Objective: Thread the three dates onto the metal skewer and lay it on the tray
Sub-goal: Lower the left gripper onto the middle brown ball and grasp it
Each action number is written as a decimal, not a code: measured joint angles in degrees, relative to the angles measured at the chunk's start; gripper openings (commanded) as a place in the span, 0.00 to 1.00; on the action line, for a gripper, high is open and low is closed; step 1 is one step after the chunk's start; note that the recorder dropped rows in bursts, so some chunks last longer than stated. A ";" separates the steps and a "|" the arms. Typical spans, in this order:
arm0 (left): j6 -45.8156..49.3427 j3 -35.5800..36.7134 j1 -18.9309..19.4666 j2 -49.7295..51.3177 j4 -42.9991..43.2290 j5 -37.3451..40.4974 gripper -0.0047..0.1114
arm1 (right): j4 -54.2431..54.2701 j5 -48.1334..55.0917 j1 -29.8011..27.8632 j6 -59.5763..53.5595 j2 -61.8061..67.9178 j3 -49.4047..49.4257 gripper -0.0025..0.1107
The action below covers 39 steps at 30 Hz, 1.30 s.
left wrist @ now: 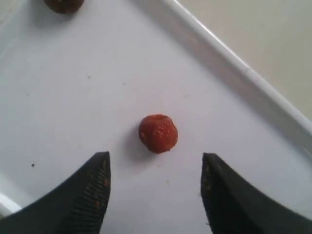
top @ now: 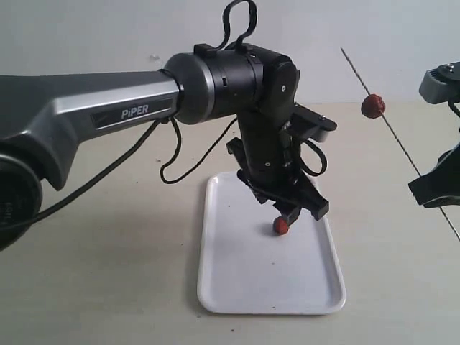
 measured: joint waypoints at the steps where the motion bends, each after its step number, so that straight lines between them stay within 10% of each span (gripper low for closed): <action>1: 0.00 -0.09 0.00 0.29 0.00 0.13 0.52 | 0.00 -0.08 0.00 0.09 0.00 0.00 0.02; 39: 1.22 -0.68 0.00 5.97 0.38 -3.48 0.48 | -1.27 -0.49 0.00 0.09 0.00 0.00 0.02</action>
